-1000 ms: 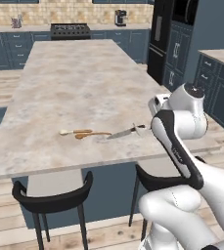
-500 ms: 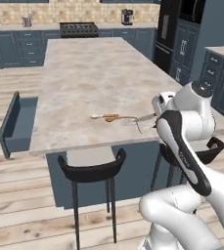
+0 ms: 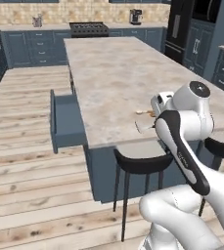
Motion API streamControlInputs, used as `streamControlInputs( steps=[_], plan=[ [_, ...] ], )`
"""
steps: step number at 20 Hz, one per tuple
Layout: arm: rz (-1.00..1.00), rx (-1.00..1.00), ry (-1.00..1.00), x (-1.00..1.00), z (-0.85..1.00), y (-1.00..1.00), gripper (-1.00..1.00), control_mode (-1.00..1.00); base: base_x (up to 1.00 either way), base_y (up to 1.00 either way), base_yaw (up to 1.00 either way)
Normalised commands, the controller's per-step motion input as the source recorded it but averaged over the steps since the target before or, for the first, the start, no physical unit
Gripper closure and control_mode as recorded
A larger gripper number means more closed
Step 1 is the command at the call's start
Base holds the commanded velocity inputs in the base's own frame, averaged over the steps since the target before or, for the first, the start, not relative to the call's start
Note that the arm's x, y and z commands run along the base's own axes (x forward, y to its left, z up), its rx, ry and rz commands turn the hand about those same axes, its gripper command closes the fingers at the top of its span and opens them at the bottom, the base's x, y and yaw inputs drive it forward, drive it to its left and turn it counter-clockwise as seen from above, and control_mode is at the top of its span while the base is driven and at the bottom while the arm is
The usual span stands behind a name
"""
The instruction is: Pick up the metallic utensils from the counter and place them in the open drawer. Make sure not to pick up any wooden utensils.
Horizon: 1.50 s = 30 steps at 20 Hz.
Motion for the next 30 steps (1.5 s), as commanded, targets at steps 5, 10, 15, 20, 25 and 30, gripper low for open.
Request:
streamControlInputs(
  steps=[5, 10, 15, 20, 25, 30],
  plan=[
    [0.0, 0.0, 0.0, 0.0, 0.0, 0.0, 1.0, 1.0, 0.23, 1.0, -0.21],
    [0.0, 0.0, 0.0, 0.0, 0.0, 0.0, 1.0, 1.0, 0.45, 0.96, -0.07],
    [0.0, 0.0, 0.0, 0.0, 0.0, 0.0, 1.0, 1.0, 0.92, 0.75, 0.2],
    [0.0, 0.0, 0.0, 0.0, 0.0, 0.0, 1.0, 1.0, 0.31, 0.06, -0.03],
    [0.0, 0.0, 0.0, 0.0, 0.0, 0.0, 1.0, 1.0, 0.57, 0.79, -0.33],
    [0.0, 0.0, 0.0, 0.0, 0.0, 0.0, 1.0, 1.0, 0.42, 0.41, -0.26]
  ],
)
